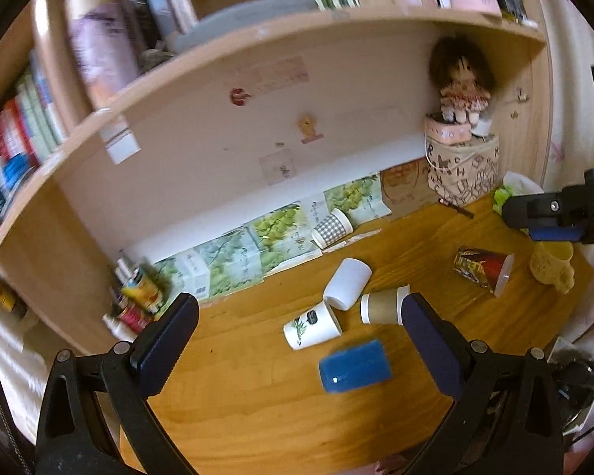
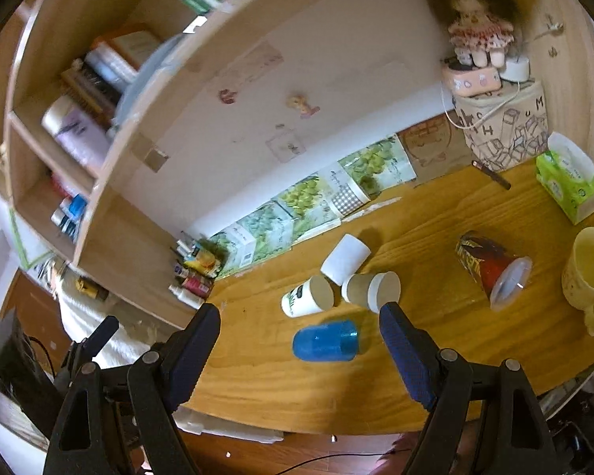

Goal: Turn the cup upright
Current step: 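Move the left gripper down toward the translucent white cup lying sideways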

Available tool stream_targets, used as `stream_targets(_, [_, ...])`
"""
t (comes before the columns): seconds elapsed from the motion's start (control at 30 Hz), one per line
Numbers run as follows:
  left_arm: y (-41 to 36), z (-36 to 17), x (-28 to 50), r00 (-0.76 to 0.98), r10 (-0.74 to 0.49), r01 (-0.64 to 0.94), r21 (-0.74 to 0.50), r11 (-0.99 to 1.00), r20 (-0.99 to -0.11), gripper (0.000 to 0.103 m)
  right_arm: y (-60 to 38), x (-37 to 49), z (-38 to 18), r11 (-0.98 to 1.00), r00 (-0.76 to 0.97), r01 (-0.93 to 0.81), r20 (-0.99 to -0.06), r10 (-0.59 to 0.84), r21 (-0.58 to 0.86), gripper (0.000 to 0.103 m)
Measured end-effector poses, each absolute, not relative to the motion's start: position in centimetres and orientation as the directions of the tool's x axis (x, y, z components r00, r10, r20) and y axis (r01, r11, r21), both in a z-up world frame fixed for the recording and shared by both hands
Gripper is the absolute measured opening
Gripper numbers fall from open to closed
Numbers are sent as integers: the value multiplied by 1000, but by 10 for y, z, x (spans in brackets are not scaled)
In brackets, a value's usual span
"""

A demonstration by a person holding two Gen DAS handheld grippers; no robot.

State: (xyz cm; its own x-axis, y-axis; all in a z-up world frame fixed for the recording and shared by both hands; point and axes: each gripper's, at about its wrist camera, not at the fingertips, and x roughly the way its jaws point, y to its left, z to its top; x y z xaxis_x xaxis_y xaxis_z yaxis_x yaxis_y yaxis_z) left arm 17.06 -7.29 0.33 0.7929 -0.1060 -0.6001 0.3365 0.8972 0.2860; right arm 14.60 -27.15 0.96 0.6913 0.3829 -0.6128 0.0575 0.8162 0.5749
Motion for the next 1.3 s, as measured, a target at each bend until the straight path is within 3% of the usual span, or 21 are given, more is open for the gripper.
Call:
stream_targets(0.37, [-94, -31, 271, 690, -97, 434, 302, 849, -717, 102, -289, 230, -29, 736, 591, 212, -684, 427, 643, 83])
stream_targets(0.5, [-100, -49, 305, 635, -98, 478, 290, 829, -766, 102, -294, 256, -44, 736, 567, 296, -732, 378, 609, 83])
stream_targets(0.83, [-113, -107, 379, 444, -105, 581, 197, 790, -890, 102, -301, 313, -89, 663, 493, 432, -776, 395, 612, 83])
stream_targets(1.3, [-130, -189, 439, 217, -39, 631, 110, 768, -975, 102, -302, 363, -167, 557, 362, 595, -812, 458, 580, 83])
